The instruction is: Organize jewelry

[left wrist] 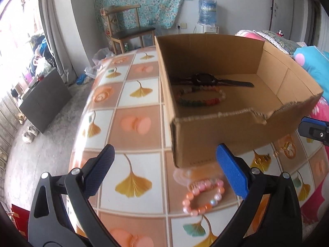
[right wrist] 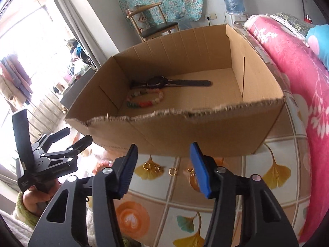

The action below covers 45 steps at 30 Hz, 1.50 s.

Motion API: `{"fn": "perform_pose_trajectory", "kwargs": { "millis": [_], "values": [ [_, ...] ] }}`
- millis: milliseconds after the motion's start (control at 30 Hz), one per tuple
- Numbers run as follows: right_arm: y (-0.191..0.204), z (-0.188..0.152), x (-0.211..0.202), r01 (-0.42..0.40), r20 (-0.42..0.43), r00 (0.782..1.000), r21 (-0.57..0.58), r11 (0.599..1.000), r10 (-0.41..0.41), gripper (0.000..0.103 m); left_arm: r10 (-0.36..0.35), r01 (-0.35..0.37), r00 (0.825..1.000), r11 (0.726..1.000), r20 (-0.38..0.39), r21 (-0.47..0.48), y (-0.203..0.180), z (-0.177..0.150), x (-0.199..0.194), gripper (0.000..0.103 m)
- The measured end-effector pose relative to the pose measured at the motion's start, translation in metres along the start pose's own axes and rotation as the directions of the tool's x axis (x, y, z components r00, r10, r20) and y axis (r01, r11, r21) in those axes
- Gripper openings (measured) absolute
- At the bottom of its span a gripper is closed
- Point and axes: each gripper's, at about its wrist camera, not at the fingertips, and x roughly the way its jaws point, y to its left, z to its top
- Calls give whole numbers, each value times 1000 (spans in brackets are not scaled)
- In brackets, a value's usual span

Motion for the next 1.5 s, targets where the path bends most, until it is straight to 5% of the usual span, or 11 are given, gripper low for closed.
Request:
{"fn": "perform_pose_trajectory", "kwargs": {
  "millis": [367, 600, 667, 833, 1067, 1367, 1500],
  "values": [
    [2, 6, 6, -19, 31, 999, 15, 1000, 19, 40, -1, 2, 999, 1000, 38, -11, 5, 11, 8, 96],
    [4, -19, -6, -2, 2, 1000, -33, 999, 2, 39, -212, 211, 977, 966, -13, 147, -32, -28, -29, 94],
    [4, -29, -6, -5, -22, 1000, -33, 999, 5, 39, -240, 244, 970, 947, -46, 209, -51, -43, -32, 81],
    [2, -45, -8, 14, -49, 999, -25, 1000, -15, 39, -145, 171, 983, 940, -109, 294, -76, -59, -13, 50],
    [0, -47, -10, 6, -42, 999, -21, 1000, -7, 39, -121, 154, 980, 965, -161, 214, -61, -60, 5, 17],
    [-8, -49, -3, 0, -75, 997, -39, 999, -3, 39, 34, -8, 980, 991, -194, 130, -22, -57, 7, 16],
    [-3, -50, 0, -18, -82, 997, -80, 997, 11, 39, -22, 31, 990, 997, -136, 64, -17, -46, -7, 30]
  ]
}}
